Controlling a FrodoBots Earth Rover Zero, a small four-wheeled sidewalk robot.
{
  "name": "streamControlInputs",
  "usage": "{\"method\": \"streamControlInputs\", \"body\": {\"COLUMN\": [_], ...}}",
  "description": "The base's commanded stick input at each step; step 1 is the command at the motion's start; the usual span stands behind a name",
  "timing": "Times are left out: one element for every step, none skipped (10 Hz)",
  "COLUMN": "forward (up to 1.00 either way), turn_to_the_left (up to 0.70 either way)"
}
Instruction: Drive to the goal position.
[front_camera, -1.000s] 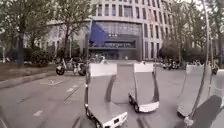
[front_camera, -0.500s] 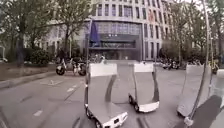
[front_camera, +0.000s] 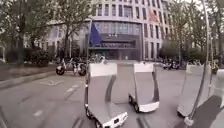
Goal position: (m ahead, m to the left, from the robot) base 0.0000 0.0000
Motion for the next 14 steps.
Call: {"method": "streamControlInputs", "body": {"forward": [0.0, 0.0, 0.0, 0.0, 0.0, 0.0, 0.0, 0.0, 0.0, 0.0, 0.0, 0.0, 0.0, 0.0], "turn_to_the_left": [-0.22, -0.45, -0.45, -0.41, -0.17, 0.0, 0.0, 0.0, 0.0, -0.27, -0.45, -0.45, -0.45, -0.45]}}
